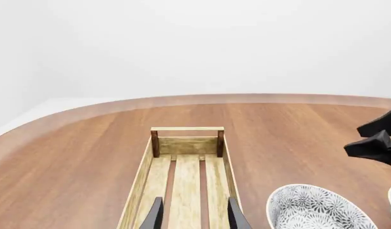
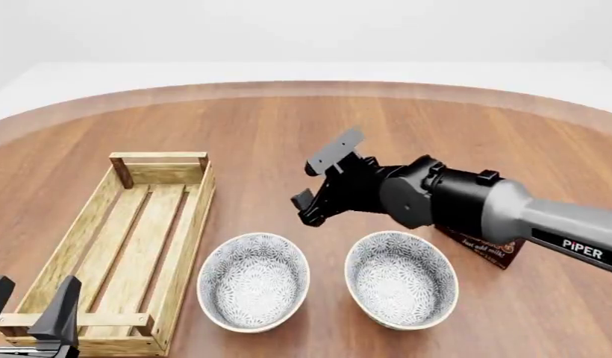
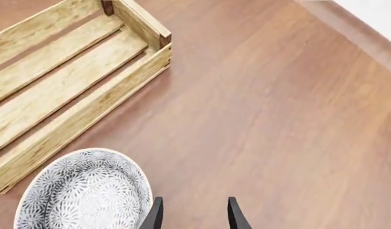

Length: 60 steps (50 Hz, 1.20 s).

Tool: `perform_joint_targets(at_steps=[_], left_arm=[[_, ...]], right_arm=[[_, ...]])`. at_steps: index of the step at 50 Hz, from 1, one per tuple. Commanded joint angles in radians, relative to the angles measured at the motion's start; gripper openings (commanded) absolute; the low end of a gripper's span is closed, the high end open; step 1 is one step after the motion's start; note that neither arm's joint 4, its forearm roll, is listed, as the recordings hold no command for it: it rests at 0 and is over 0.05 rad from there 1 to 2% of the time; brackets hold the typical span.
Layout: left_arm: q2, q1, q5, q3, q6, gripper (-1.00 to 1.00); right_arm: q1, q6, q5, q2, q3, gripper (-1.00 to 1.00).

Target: Stack the left bowl on the right bowl and place them in the tray.

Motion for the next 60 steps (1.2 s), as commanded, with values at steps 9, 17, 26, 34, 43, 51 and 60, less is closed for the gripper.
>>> perform_joint_targets(at_steps=[9,17,26,34,43,51,60], left_arm=[[0.000,0.000,0.000,0.000,0.000,1.00],[0.000,0.000,0.000,0.000,0.000,1.00],[0.000,0.000,0.000,0.000,0.000,1.00],[0.000,0.000,0.000,0.000,0.000,1.00],[0.000,0.000,0.000,0.000,0.000,1.00],[0.000,0.000,0.000,0.000,0.000,1.00],[0.000,0.000,0.000,0.000,0.000,1.00]], right_arm=[[0.046,-0.032,0.049,0.157,-0.081,1.00],[0.078,-0.004,0.050,0.205,-0.104,1.00],[0.123,0.022,0.030,0.279,-0.113,1.00],[0.120,0.040,0.001,0.295,-0.092,1.00],[0.120,0.056,-0.040,0.321,-0.055,1.00],[0.121,0.069,-0.059,0.344,-0.044,1.00],[0.132,0.080,-0.064,0.366,-0.050,1.00]])
